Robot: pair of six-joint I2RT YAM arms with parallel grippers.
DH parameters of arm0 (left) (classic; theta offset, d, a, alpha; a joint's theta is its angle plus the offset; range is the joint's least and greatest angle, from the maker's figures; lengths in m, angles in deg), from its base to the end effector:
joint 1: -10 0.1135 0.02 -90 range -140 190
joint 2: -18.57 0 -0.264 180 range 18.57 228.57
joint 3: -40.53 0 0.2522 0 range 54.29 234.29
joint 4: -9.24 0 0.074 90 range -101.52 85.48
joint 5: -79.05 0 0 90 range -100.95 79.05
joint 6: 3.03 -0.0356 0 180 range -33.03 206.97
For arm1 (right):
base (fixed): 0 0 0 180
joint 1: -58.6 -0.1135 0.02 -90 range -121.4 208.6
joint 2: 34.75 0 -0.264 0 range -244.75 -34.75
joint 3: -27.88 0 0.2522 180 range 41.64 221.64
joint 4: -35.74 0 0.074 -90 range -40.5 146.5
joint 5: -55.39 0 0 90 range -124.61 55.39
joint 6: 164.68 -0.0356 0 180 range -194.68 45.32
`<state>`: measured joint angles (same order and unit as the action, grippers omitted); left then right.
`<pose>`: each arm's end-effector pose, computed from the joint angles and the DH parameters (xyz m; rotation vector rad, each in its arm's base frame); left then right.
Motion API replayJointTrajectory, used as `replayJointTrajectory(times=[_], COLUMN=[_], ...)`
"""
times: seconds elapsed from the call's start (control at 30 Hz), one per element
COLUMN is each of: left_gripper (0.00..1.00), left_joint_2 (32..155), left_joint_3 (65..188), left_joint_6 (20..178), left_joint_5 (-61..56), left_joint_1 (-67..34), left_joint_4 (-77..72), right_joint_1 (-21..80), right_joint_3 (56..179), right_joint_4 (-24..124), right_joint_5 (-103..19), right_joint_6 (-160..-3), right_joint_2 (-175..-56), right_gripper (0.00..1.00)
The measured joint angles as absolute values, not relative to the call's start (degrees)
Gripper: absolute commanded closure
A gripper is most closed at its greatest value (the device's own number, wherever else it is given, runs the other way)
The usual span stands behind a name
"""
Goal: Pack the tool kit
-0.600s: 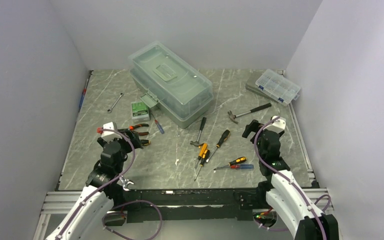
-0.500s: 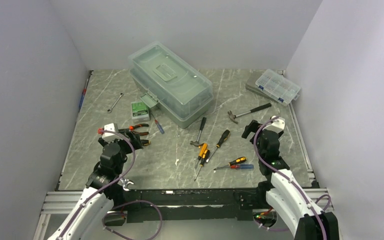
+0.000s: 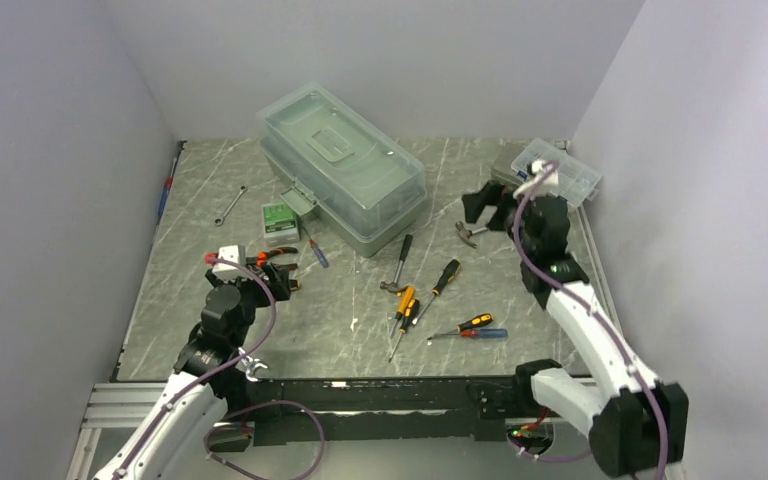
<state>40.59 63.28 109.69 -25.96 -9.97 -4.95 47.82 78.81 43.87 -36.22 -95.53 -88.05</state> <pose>0.1280 -0.0367 0.1905 -0.2299 1.7926 -0.2956 0.2179 0.0425 0.2948 0.1350 1.7683 0.4259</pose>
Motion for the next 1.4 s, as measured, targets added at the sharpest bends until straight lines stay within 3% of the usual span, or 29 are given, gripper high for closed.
replayJointTrajectory(times=[0.47, 0.8, 1.0, 1.2, 1.4], left_gripper=[0.01, 0.01, 0.01, 0.01, 0.01], left_joint_2=[38.4, 38.6, 37.9, 38.1, 41.3], left_joint_3=[61.7, 61.7, 61.7, 61.7, 63.0], left_joint_6=[106.9, 106.1, 106.1, 106.1, 107.0], left_joint_5=[-18.8, -18.1, -18.1, -17.9, -17.6], left_joint_1=[-10.0, -10.0, -10.0, -10.0, -10.0], left_joint_4=[-1.5, -0.9, -0.9, -0.8, -2.8], right_joint_1=[39.6, 39.0, 36.9, 31.8, 27.0], right_joint_3=[116.2, 133.1, 123.4, 107.5, 102.3], right_joint_4=[50.2, 54.5, 48.3, 42.5, 42.7], right_joint_5=[-51.7, -57.8, -57.5, -52.0, -49.6], right_joint_6=[-91.5, -90.1, -91.4, -96.0, -99.3], right_joint_2=[-128.2, -144.5, -138.6, -126.1, -120.6], right_gripper=[0.01, 0.15, 0.24, 0.23, 0.24])
